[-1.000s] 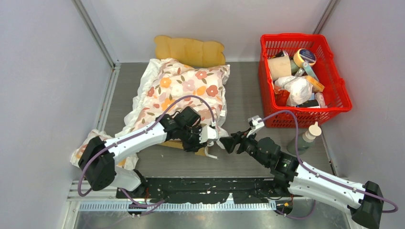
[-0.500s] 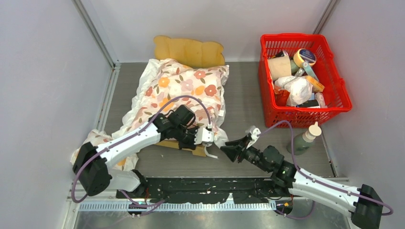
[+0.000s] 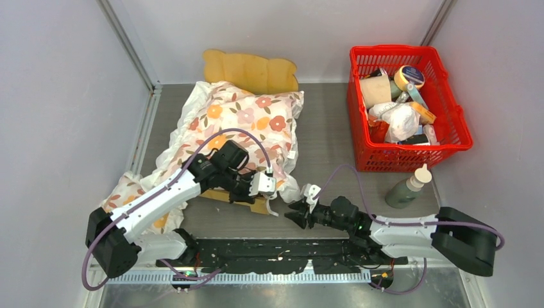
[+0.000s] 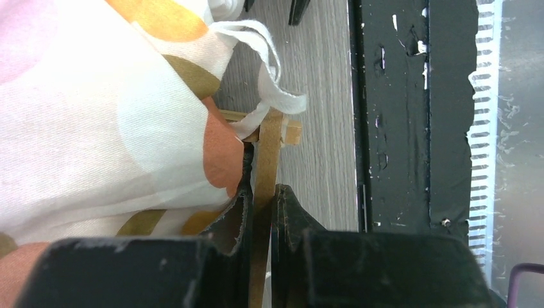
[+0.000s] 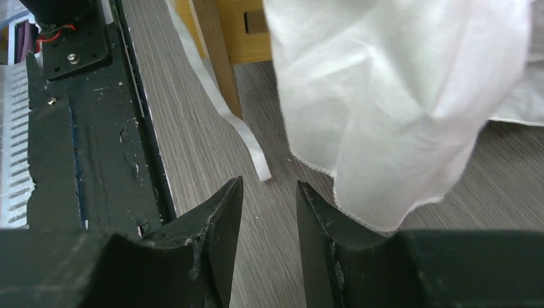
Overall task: Set up the pet bed
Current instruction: Cross the ropes on the bed frame, then tie the ropes to the bed frame.
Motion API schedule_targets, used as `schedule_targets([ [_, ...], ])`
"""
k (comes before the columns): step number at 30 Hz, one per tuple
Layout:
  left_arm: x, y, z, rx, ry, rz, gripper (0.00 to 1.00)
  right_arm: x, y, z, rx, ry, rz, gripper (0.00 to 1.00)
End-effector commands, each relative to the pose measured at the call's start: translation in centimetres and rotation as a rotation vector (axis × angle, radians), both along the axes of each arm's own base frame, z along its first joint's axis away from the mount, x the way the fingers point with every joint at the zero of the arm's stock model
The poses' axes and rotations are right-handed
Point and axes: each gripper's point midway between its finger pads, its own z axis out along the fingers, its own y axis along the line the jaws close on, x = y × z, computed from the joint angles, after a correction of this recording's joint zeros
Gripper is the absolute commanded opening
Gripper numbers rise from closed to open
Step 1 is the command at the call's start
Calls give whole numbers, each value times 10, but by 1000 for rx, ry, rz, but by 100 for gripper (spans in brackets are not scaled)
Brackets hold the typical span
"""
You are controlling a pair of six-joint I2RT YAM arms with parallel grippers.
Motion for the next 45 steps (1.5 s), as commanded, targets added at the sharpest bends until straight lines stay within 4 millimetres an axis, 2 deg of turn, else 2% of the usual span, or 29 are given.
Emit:
schedule_targets([
  [1, 9, -11, 46, -142, -58, 36, 0, 12, 32, 49, 85, -220, 38, 43],
  [6, 8, -10, 56, -173, -66, 20, 0, 19, 46, 51, 66, -311, 40, 47],
  [8, 8, -10, 58, -184, -62, 13, 0, 22, 52, 39, 33, -340, 56, 49],
  [9, 7, -10, 58, -185, -58, 10, 0, 24, 54, 46, 54, -369, 50, 49],
  [10, 8, -10, 58, -183, -57, 8, 0, 27, 56, 36, 26, -380, 48, 50],
  [11, 7, -10, 58, -182, -52, 4, 0, 30, 58, 45, 61, -412, 36, 50],
  [12, 7, -9, 58, -180, -49, 1, 0, 31, 59, 34, 34, -421, 43, 50],
  [13, 7, -9, 58, -178, -47, 2, 0, 32, 61, 44, 74, -452, 37, 50],
  [14, 8, -9, 59, -176, -45, 1, 0, 31, 62, 31, 47, -453, 53, 49],
  [15, 8, -9, 59, -176, -43, 1, 0, 31, 64, 39, 89, -478, 49, 50],
  [16, 7, -9, 59, -174, -39, -3, 0, 32, 65, 28, 71, -473, 57, 49],
  [17, 7, -9, 60, -174, -38, -6, 0, 33, 68, 33, 95, -492, 56, 49],
  [20, 7, -9, 60, -174, -36, -5, 0, 38, 80, 22, 74, -491, 64, 50],
  [24, 5, -8, 58, -174, -26, -8, 0, 53, 81, 21, 44, -523, 2, 53],
  [29, 5, -8, 58, -171, -18, -12, 0, 67, 76, 23, 11, -573, -54, 53],
  [31, 5, -9, 59, -174, -20, -14, 0, 69, 78, 21, 4, -583, -44, 52],
  [37, 6, -9, 60, -173, -21, -11, 0, 51, 101, 12, 15, -621, 115, 54],
  [41, 8, -9, 58, -162, -13, -12, 0, 54, 106, 12, 6, -656, 119, 54],
  [43, 8, -9, 58, -161, -12, -12, 0, 60, 107, 13, 0, -667, 102, 52],
  [45, 8, -8, 57, -160, -15, -10, 0, 64, 108, 12, -6, -672, 94, 43],
])
